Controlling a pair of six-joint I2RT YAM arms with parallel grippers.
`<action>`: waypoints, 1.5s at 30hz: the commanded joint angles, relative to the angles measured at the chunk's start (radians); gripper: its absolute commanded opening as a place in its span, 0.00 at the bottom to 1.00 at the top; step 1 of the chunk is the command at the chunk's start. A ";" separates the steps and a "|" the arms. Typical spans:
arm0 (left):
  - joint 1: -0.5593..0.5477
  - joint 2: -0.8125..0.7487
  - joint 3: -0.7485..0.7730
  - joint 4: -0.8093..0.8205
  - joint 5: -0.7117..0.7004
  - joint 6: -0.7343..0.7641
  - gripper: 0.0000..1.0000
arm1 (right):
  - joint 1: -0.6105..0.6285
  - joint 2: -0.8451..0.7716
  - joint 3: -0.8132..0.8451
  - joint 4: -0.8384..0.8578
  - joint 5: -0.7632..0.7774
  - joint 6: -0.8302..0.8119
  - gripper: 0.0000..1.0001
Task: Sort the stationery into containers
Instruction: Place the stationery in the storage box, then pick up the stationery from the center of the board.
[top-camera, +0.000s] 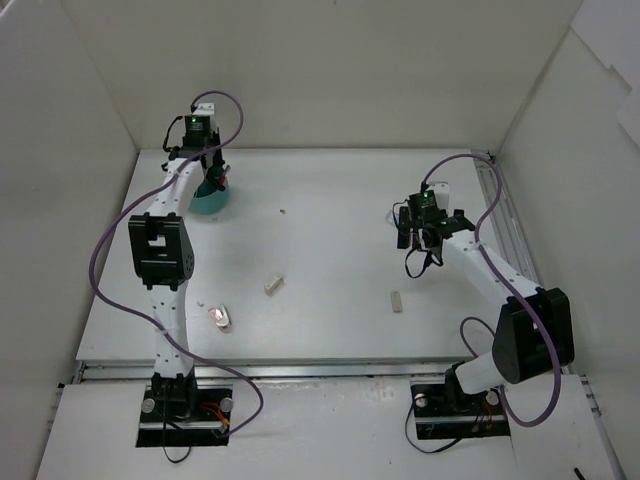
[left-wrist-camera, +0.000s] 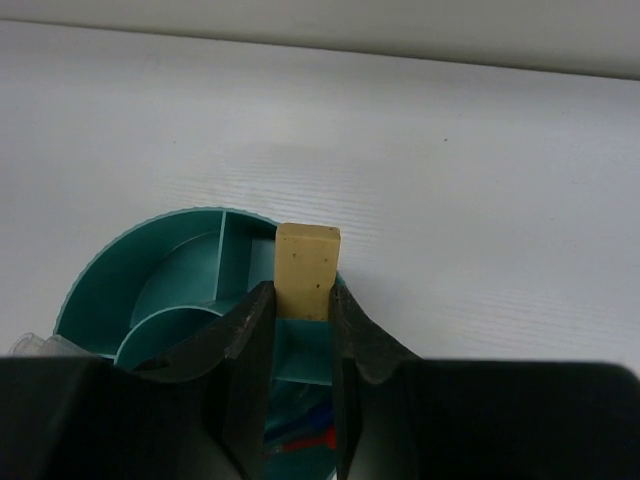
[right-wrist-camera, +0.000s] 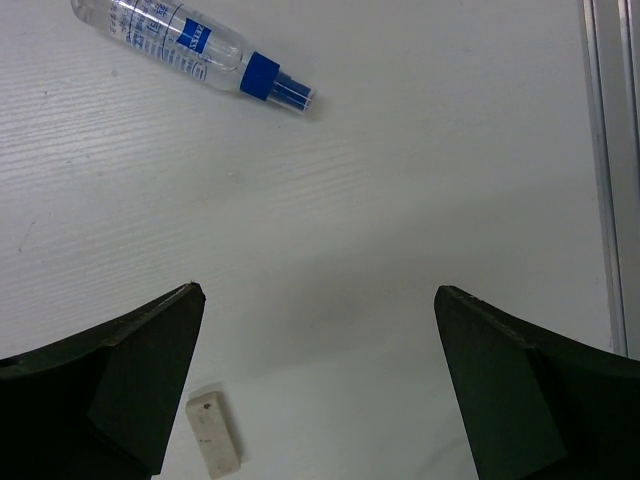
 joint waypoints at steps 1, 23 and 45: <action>0.008 -0.073 0.000 0.046 -0.043 -0.012 0.13 | -0.009 0.001 0.033 0.017 0.001 0.007 0.98; 0.008 -0.263 -0.141 0.080 0.054 -0.018 0.84 | -0.001 -0.122 -0.081 0.014 -0.192 0.013 0.98; -0.147 -1.133 -1.132 0.253 0.144 -0.239 1.00 | 0.229 -0.021 -0.277 -0.035 -0.141 0.245 0.52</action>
